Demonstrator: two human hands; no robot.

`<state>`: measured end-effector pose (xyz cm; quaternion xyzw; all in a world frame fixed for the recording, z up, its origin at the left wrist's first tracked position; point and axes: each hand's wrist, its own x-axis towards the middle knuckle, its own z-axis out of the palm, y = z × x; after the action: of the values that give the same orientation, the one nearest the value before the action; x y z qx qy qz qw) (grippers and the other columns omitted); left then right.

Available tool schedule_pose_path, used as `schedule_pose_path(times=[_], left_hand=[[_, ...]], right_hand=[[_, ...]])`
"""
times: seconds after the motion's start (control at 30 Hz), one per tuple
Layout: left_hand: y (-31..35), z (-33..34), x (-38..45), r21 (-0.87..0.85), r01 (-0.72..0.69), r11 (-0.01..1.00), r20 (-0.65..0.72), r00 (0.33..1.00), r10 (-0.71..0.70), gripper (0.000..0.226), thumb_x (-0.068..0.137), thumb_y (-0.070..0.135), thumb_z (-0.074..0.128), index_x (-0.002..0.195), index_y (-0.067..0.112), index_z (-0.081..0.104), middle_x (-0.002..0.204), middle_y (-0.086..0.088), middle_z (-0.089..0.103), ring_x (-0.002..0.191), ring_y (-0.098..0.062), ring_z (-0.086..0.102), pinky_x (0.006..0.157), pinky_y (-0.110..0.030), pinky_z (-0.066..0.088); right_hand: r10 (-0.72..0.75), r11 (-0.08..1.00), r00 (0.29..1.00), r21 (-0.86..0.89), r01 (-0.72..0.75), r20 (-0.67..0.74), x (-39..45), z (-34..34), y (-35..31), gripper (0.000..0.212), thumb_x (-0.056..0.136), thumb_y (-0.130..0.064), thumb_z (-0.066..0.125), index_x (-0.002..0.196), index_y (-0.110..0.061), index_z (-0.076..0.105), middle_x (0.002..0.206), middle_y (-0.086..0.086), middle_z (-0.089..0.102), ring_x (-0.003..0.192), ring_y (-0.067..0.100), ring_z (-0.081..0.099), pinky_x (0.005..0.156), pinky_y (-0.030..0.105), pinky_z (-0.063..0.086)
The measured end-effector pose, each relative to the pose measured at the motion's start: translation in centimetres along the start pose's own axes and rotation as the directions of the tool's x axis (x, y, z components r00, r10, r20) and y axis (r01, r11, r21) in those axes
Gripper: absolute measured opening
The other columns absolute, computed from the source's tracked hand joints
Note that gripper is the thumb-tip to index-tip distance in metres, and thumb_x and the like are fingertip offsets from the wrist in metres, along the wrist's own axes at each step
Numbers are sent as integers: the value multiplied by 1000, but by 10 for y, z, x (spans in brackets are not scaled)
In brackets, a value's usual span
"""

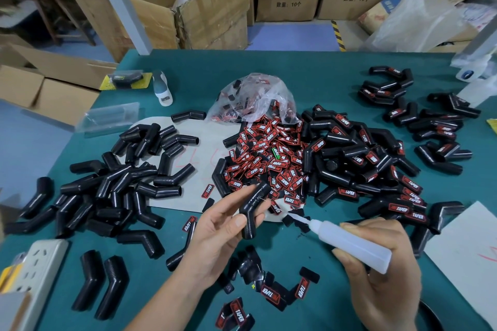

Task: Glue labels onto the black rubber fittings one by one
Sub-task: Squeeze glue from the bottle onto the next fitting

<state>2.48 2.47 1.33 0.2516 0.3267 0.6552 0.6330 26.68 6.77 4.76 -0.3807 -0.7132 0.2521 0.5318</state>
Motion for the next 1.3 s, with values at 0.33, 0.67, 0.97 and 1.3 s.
schedule_pose_path(times=[0.33,0.67,0.97,1.3], left_hand=[[-3,-4,0,27,-15,1000,55,998,13,54,96,15,75,147,8,58,149,-22,58,136,-37,59,106,-32,53],[-1,0,0,-21,-15,1000,4,1000,15,56,91,20,82,142,9,64,145,-23,61,132,-38,62,103,-31,55],[1,4,0,-15,-10,1000,-11,1000,10,56,88,24,85,140,10,67,144,-21,62,131,-36,64,102,-31,55],[2,3,0,-67,-2,998,-14,1000,2,56,88,21,85,139,9,67,144,-22,62,131,-37,63,100,-32,57]], right_hand=[[2,999,1000,40,-3,26,-1,3,0,30,103,-48,60,111,-19,59,102,7,65,98,6,62,85,18,48],[6,1000,1000,20,-6,23,1,1,-1,29,103,-50,59,110,-22,59,100,6,65,99,4,62,86,17,47],[3,1000,1000,19,-3,12,2,2,-3,28,103,-49,58,110,-23,59,99,8,66,100,3,62,86,19,47],[15,999,997,51,-12,-71,1,-1,3,23,102,-49,61,125,-47,58,114,-20,64,99,13,63,85,31,48]])
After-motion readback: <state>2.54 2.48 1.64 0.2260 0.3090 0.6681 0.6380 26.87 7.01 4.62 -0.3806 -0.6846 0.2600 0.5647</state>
